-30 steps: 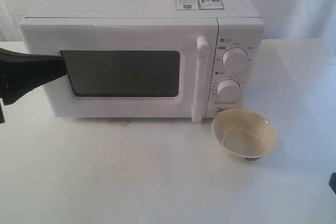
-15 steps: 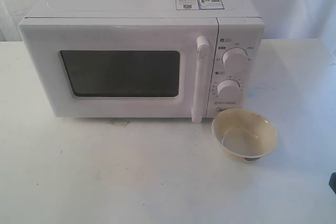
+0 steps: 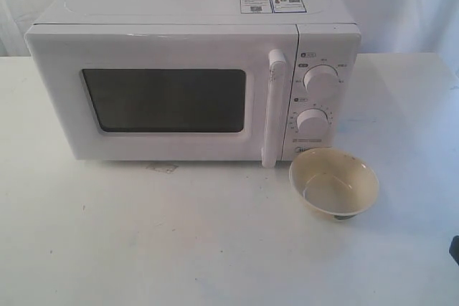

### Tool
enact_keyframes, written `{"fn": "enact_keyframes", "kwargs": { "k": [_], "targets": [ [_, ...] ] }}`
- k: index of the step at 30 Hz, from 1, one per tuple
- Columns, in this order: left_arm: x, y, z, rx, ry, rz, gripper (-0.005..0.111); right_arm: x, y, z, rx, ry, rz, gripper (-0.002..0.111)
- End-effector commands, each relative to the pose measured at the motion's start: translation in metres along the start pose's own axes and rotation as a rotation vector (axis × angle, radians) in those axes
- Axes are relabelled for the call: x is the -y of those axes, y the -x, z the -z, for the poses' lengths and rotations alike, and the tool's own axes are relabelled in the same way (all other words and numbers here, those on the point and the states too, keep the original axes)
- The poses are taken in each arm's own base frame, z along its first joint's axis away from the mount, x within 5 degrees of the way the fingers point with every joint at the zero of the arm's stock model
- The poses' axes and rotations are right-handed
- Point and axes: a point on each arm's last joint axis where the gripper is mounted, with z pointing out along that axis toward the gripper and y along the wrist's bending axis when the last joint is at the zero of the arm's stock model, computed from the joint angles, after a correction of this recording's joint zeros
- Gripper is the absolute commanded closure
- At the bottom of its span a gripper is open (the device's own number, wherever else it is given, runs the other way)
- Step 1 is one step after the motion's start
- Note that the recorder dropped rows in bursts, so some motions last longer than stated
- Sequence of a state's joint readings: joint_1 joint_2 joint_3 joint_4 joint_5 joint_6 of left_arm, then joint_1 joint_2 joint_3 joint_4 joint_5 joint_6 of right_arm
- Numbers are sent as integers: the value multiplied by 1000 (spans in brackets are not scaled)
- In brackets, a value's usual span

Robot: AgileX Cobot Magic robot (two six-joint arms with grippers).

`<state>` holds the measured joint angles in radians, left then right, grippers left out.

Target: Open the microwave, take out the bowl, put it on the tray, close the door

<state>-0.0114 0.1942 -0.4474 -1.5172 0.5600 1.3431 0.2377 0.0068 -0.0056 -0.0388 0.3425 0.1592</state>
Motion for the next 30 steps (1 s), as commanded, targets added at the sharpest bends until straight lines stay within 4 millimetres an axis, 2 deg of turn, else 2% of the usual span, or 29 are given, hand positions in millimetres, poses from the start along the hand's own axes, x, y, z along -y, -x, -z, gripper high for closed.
{"fn": "enact_keyframes", "kwargs": {
  "k": [1, 6, 12, 14, 18, 20, 22, 25, 30],
  "targets": [
    [5, -6, 11, 45, 41, -4, 107, 1, -1, 0, 3, -12, 4, 108],
    [6, -12, 15, 49, 70, -13, 107, 1, -1, 0, 3, -12, 4, 108],
    [5, -21, 15, -7, 70, 84, 107, 1, -1, 0, 3, -12, 4, 108],
    [-2, -33, 17, -45, 156, 123, 107, 1, -1, 0, 3, -12, 4, 108],
    [-31, -81, 33, -305, 530, 224, 107, 1, -1, 0, 3, -12, 4, 108],
    [-40, -96, 48, -352, 713, 271, 107, 1, -1, 0, 3, -12, 4, 108],
    [-46, -103, 53, -338, 806, 282, 107, 1, -1, 0, 3, -12, 4, 108],
    [-49, -105, 53, -298, 809, 235, 107, 1, -1, 0, 3, -12, 4, 108],
    [-49, -118, 54, -372, 792, 161, 107, 1, -1, 0, 3, -12, 4, 108]
  ]
}}
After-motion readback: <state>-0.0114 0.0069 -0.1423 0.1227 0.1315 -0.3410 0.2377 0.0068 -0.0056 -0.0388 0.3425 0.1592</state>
